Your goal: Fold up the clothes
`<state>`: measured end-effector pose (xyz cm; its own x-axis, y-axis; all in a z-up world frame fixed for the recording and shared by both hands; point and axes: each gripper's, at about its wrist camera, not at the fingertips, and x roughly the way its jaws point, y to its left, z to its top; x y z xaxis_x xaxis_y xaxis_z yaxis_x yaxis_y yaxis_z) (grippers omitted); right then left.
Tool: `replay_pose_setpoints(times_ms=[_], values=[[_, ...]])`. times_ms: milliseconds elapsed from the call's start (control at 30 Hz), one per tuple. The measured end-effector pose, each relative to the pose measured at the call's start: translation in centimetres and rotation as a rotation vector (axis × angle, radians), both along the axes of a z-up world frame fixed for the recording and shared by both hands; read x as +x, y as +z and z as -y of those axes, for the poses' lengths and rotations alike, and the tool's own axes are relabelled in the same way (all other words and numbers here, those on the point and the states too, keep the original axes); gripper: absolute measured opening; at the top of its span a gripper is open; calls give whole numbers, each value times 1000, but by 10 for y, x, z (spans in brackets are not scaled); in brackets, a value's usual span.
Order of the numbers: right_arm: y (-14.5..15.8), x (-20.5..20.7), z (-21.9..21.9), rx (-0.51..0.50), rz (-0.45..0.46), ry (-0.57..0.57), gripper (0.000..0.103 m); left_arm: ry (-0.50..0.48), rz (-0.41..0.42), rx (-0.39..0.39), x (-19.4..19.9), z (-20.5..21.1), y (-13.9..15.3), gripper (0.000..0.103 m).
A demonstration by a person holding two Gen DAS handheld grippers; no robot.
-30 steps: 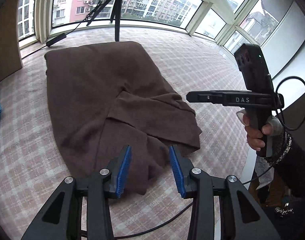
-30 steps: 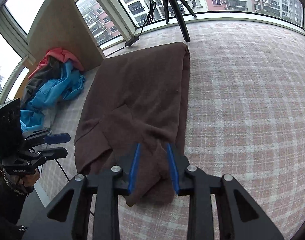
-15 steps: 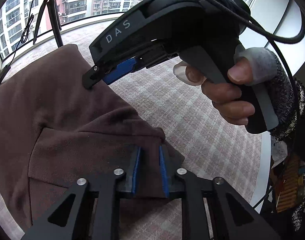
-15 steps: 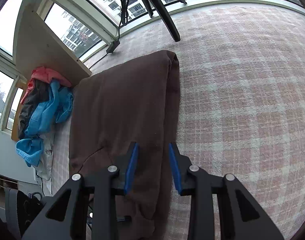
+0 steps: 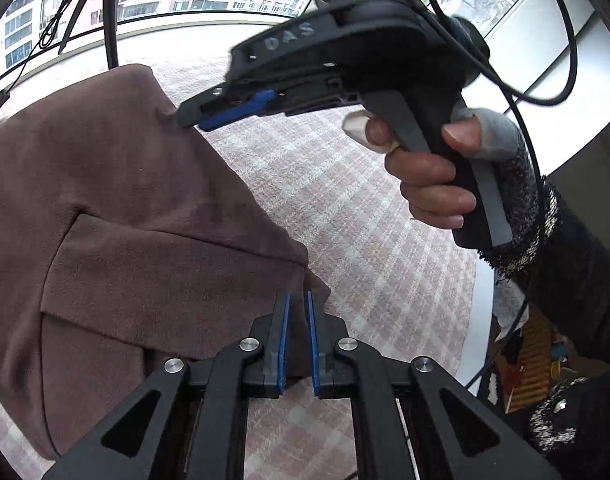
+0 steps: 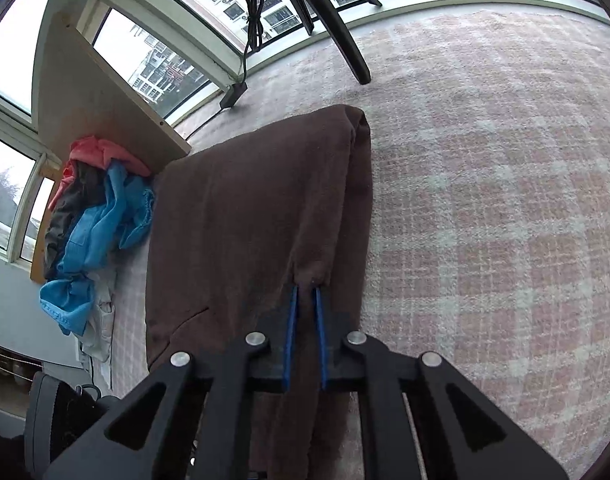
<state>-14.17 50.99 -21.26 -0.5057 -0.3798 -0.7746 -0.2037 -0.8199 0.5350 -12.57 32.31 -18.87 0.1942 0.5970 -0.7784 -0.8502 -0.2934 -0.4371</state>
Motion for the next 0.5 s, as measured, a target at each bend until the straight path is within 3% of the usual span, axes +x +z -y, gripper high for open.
replay_pose_setpoints(times_ms=[67, 167, 233, 267, 333, 367, 400, 433, 500], values=[[13, 21, -5, 11, -23, -33, 28, 27, -22, 38, -3, 21, 23, 26], [19, 49, 4, -22, -39, 7, 37, 69, -121, 58, -6, 53, 46, 31], [15, 60, 17, 19, -23, 12, 38, 118, -197, 38, -23, 69, 47, 34], [9, 63, 25, 51, -14, 31, 38, 149, -194, 6, -33, 76, 39, 36], [-9, 67, 43, 121, 56, 96, 38, 196, -136, -95, -57, 86, 11, 33], [-19, 69, 49, 160, 126, 128, 36, 218, -121, -103, -61, 95, 9, 25], [-19, 73, 51, 183, 134, 139, 36, 241, -107, -109, -64, 103, 7, 20], [-11, 75, 50, 195, 112, 139, 34, 264, -93, -114, -66, 112, 5, 19], [14, 75, 49, 251, 38, 113, 21, 292, -116, -58, -69, 121, 17, 19]])
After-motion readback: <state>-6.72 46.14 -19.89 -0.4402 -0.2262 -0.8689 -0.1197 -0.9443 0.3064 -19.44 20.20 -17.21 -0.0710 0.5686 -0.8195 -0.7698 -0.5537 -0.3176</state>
